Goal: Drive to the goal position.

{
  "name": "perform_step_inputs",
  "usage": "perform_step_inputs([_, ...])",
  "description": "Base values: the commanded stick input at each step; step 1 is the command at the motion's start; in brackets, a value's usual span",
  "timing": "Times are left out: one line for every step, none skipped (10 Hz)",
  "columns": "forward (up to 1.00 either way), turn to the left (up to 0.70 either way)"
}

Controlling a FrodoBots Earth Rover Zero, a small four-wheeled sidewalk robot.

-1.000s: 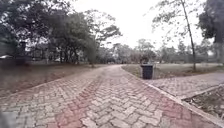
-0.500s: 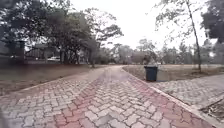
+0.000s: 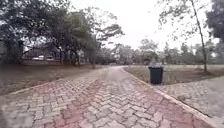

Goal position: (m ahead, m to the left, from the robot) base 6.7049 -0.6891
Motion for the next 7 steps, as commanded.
perform_step_inputs([0.7, 0.0])
perform_step_inputs([0.7, 0.0])
perform_step_inputs([0.7, 0.0])
perform_step_inputs([0.7, 0.0])
perform_step_inputs([0.7, 0.0])
perform_step_inputs([0.7, 0.0])
perform_step_inputs([0.7, 0.0])
